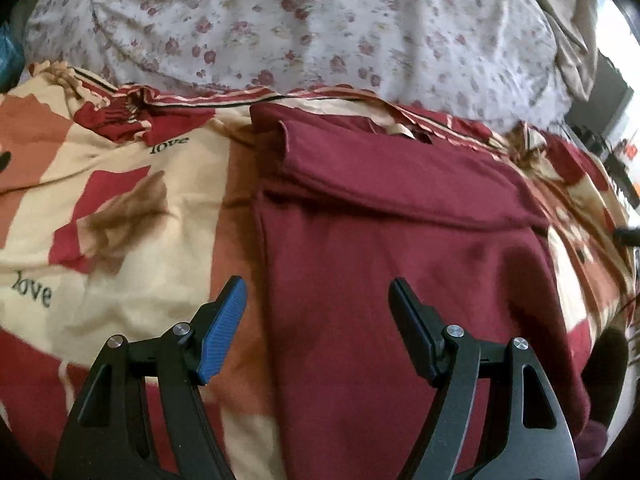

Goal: Fold small clothes

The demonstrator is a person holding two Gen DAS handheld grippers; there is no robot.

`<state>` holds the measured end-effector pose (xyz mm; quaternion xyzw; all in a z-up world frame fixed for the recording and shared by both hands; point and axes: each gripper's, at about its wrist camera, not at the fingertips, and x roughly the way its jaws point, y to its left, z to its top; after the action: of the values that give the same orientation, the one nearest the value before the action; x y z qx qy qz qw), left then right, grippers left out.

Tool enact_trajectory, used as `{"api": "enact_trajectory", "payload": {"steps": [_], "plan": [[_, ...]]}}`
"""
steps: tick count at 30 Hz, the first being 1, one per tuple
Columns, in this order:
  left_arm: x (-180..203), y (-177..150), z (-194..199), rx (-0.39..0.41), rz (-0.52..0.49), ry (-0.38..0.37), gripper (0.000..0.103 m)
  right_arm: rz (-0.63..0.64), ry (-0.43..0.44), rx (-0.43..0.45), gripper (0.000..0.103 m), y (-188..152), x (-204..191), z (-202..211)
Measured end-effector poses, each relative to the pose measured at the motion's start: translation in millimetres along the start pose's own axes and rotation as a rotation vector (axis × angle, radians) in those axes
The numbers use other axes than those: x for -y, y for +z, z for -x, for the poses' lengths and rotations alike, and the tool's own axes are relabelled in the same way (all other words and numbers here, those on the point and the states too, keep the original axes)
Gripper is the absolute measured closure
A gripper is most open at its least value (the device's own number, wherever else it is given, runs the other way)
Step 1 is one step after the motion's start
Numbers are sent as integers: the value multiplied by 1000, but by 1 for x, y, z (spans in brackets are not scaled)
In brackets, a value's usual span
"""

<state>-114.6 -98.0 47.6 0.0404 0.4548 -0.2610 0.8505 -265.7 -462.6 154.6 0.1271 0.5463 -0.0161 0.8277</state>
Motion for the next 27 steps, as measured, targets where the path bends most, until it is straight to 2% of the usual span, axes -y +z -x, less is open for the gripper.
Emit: {"api": "enact_trajectory", "payload": {"steps": [2,5,7,8,9,10,11,12,13,14,16,17,18,19,21,23,24,25,26,27], "plan": [[4,-7,6,0,-4,17,29,1,-44,50,26,-8,-2,2],[3,-17,14,0,31,21,29,-89,42,51,27,-15,-4,-46],[3,-24,19,-4,57,13,29,-158,62,25,45,-19,-7,-90],[4,-28,24,-5,61,4,29,-188,85,11,60,-20,-11,-113],[5,-32,28,-2,57,2,29,-206,98,18,60,-21,-14,-123],[6,-37,33,8,51,13,29,-201,83,78,61,-22,-19,-124],[6,-40,36,12,48,23,29,-154,61,132,71,-22,-28,-121],[6,-43,38,12,47,36,29,-73,6,142,84,-21,-40,-120],[5,-46,40,9,49,48,29,-7,-59,149,91,-21,-47,-118],[4,-50,42,8,54,55,29,33,-100,156,94,-21,-48,-113],[1,-59,46,10,74,48,29,25,-177,166,96,-18,-33,-99],[0,-63,46,5,83,45,29,6,-189,178,96,-17,-22,-92],[-1,-66,45,-3,90,41,29,-35,-169,179,103,-17,-10,-86],[-1,-70,45,-12,98,37,29,-58,-184,174,103,-20,-3,-82],[-1,-76,45,-21,110,37,29,-78,-108,168,103,-30,5,-68],[-1,-82,47,-35,120,33,29,-110,57,146,98,-45,7,-50],[-2,-85,48,-38,126,27,29,-106,116,132,86,-51,5,-44],[-3,-88,50,-40,137,14,29,-93,184,103,70,-60,-3,-40],[-4,-92,51,-48,152,1,29,-83,227,71,37,-70,-10,-38],[-5,-95,52,-56,159,-3,29,-72,248,44,25,-84,-16,-37]]}}
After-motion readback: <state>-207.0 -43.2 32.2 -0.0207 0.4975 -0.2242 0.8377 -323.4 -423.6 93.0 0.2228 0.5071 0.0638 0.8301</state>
